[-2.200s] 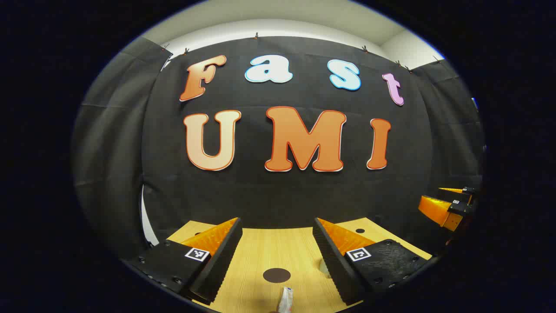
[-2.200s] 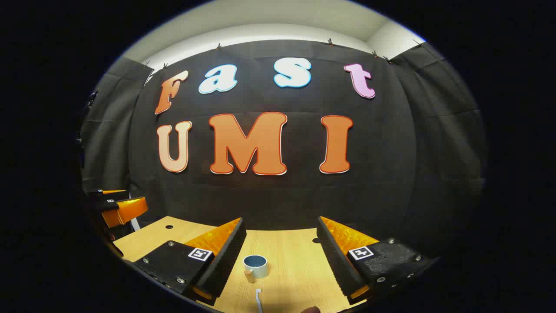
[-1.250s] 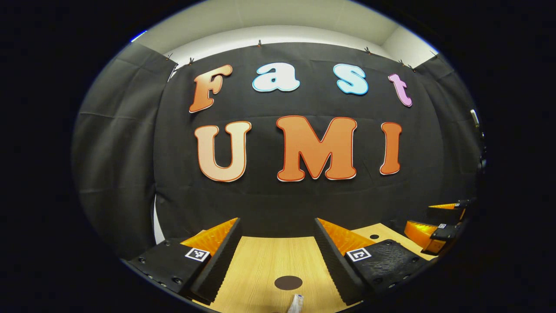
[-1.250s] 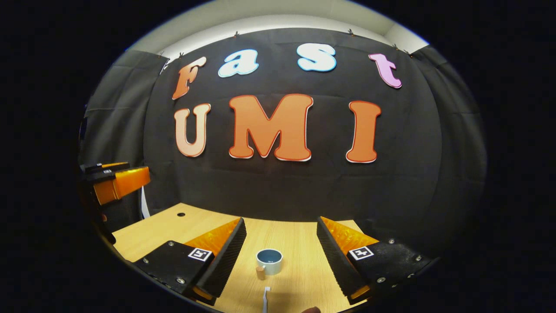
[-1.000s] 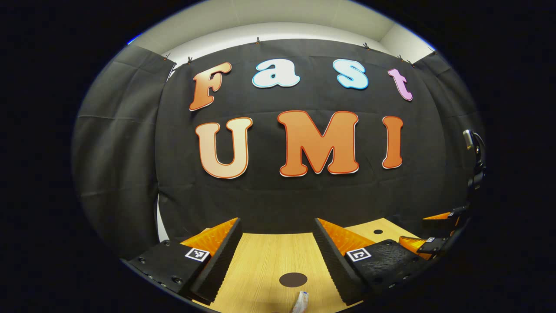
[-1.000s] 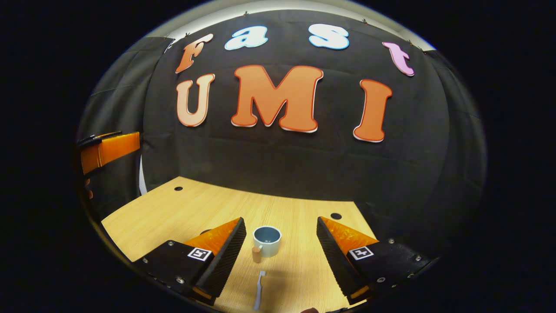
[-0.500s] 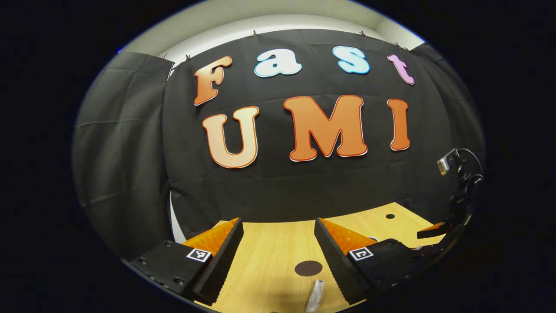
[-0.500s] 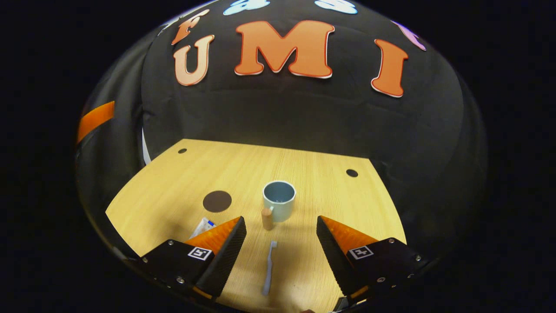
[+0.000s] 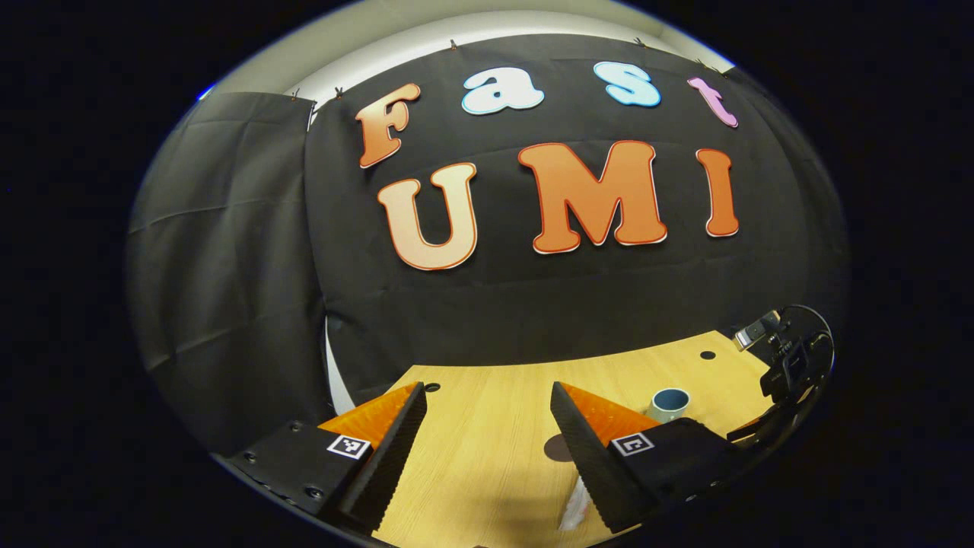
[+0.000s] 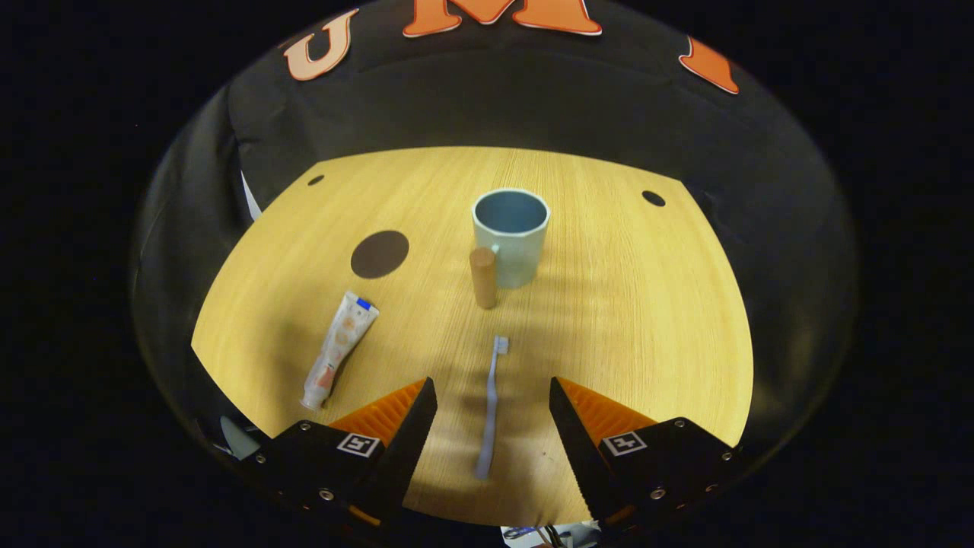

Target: Put the toothbrush and toothpaste on the desktop into the cup, then pick up the cup and place it on the coaster on the desktop.

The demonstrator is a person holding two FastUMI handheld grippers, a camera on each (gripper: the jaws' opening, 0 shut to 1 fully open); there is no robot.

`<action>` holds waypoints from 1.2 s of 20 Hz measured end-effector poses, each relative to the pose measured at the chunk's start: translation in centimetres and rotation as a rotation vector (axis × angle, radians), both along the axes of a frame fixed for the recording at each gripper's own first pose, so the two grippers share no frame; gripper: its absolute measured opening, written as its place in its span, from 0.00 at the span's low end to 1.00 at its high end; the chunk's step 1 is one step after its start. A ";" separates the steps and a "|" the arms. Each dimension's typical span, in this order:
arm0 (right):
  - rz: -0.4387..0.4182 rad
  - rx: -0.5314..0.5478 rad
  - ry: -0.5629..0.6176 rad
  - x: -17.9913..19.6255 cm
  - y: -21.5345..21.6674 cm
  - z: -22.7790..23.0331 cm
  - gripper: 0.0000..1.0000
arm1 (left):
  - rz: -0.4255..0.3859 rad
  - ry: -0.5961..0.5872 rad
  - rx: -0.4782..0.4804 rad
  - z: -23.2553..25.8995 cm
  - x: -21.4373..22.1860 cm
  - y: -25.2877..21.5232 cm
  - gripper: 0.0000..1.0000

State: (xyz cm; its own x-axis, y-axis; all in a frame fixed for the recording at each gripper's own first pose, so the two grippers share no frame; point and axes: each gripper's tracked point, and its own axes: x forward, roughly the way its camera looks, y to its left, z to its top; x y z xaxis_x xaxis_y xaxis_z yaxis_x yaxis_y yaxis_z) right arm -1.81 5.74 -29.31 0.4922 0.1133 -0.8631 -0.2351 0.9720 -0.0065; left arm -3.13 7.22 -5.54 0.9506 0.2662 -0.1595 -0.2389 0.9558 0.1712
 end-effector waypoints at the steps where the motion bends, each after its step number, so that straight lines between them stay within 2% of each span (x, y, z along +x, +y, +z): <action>1: 0.009 -0.014 0.031 -0.3 -0.2 -0.7 0.91 | 0.013 0.009 0.000 -0.3 -0.4 0.6 0.99; 4: 0.022 -0.014 0.150 -1.4 -0.3 -2.4 0.90 | 0.046 0.043 -0.010 -1.4 -1.7 1.3 0.99; 6: 0.014 -0.011 0.220 -2.0 -0.3 -3.7 0.84 | 0.067 0.063 -0.007 -2.0 -2.0 1.8 0.99; 11: 0.026 -0.037 0.318 -2.4 -0.2 -6.1 0.81 | 0.112 0.110 -0.010 -3.0 -3.1 2.6 0.99; 12: 0.022 -0.035 0.335 -2.3 0.0 -6.5 0.76 | 0.121 0.120 -0.015 -3.4 -3.3 2.9 0.99; 13: 0.018 -0.035 0.352 -2.4 0.0 -6.8 0.76 | 0.129 0.130 -0.019 -3.6 -3.6 2.9 0.99; 14: 0.016 -0.040 0.366 -2.3 -0.1 -7.2 0.81 | 0.138 0.139 -0.022 -3.7 -3.8 3.0 0.99; 19: -0.016 -0.062 0.418 -2.3 -0.4 -8.3 0.59 | 0.149 0.201 -0.059 -5.3 -4.5 2.4 0.99; 22: -0.056 -0.078 0.478 -3.1 -0.7 -8.6 0.33 | 0.121 0.256 -0.126 -6.9 -4.5 0.9 0.99; 24: -0.051 -0.077 0.469 -2.7 -0.7 -8.8 0.25 | 0.114 0.279 -0.151 -7.6 -4.3 0.2 0.99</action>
